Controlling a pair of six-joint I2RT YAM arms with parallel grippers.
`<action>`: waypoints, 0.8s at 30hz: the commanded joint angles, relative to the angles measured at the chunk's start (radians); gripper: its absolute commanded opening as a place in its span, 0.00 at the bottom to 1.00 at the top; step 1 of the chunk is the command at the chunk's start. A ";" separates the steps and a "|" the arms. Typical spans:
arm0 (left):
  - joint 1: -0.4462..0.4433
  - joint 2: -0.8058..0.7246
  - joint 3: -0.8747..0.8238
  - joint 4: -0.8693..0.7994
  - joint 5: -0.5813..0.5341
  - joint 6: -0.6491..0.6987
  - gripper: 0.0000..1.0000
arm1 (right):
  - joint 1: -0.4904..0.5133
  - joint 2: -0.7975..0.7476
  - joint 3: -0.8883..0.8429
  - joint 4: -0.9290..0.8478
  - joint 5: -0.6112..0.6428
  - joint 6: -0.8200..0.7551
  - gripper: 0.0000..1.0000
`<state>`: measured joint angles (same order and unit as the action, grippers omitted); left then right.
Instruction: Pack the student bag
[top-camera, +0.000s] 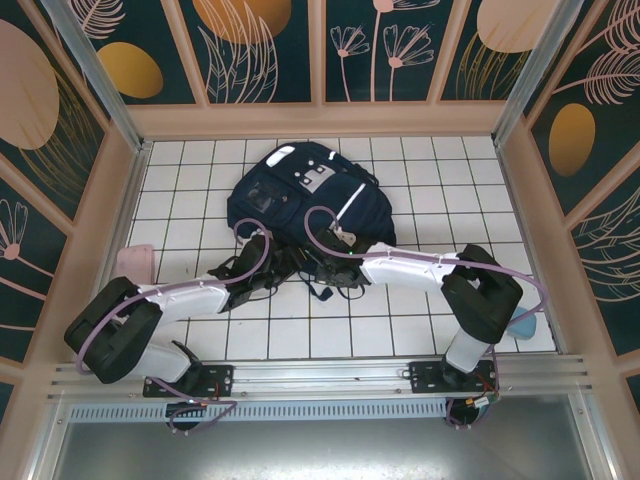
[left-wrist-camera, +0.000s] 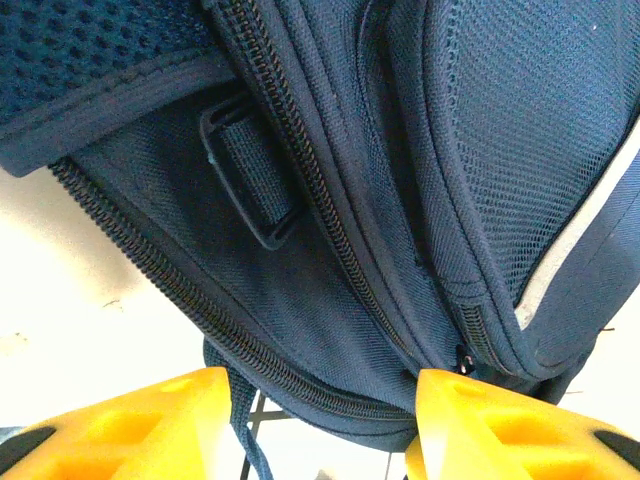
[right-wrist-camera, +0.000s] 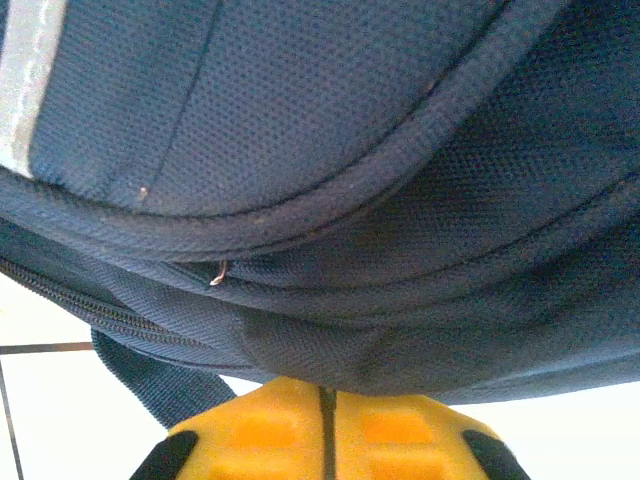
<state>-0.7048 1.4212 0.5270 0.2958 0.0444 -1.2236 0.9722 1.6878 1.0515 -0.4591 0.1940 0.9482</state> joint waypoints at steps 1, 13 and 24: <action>0.008 0.023 -0.018 0.064 0.020 -0.035 0.50 | -0.006 -0.009 0.012 -0.040 0.042 0.004 0.01; 0.005 -0.063 -0.010 -0.074 0.000 -0.043 0.47 | -0.005 -0.068 -0.033 0.083 -0.037 -0.126 0.00; -0.028 -0.023 -0.075 0.126 0.092 -0.266 0.42 | -0.046 -0.148 -0.089 0.314 -0.259 -0.244 0.00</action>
<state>-0.7288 1.3689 0.4835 0.3302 0.1043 -1.3964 0.9466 1.5993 0.9737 -0.2741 0.0078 0.7540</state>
